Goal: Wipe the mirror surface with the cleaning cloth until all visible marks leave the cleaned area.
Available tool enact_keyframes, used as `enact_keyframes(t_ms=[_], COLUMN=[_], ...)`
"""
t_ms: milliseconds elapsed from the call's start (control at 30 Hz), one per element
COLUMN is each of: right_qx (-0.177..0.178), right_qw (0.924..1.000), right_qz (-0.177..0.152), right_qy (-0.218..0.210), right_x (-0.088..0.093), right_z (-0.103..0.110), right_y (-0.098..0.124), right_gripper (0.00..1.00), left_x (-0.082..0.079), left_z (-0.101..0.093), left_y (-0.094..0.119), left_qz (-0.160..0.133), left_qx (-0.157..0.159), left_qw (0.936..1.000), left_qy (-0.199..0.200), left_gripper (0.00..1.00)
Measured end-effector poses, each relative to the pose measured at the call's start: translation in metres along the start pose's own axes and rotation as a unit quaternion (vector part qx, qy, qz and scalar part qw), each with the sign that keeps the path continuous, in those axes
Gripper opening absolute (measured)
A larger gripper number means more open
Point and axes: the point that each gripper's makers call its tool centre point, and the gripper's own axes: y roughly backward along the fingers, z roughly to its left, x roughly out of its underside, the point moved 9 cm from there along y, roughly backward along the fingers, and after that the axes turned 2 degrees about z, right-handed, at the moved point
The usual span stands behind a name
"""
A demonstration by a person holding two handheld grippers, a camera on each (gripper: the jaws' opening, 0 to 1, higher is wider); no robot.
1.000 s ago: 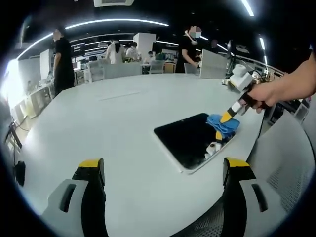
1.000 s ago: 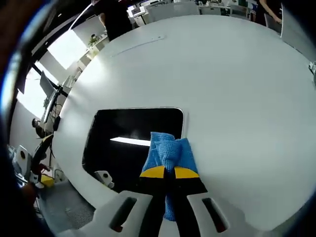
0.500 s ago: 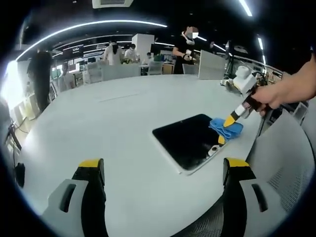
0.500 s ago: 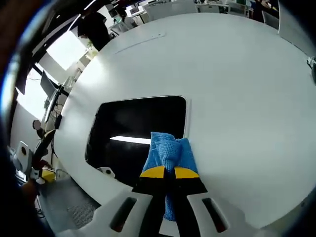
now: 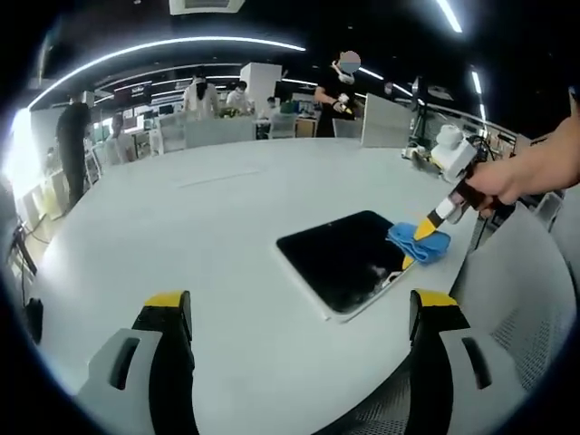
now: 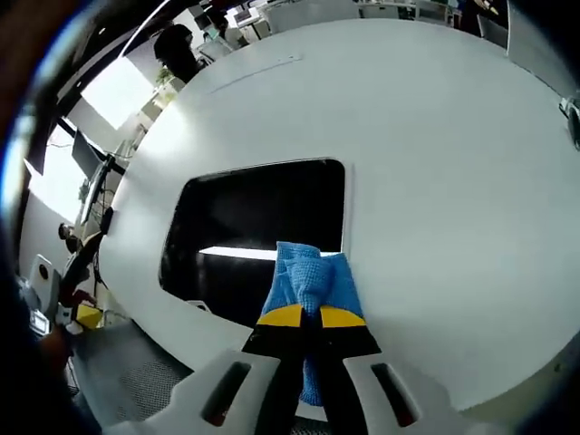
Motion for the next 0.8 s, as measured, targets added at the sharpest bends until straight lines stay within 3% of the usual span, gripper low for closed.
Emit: enact_keyframes(t_ms=[800], right_qx=[-0.005], right_qw=[0.9999], right_qz=[0.000], right_qy=[-0.011], right_x=[0.001], right_z=[0.013], right_y=[-0.003], right_gripper=[0.00], left_x=[0.001], left_z=[-0.002], left_y=[-0.001], left_qz=[0.001], left_qx=[0.015], left_qw=[0.9999], left_qy=[0.007], left_gripper=[0.99])
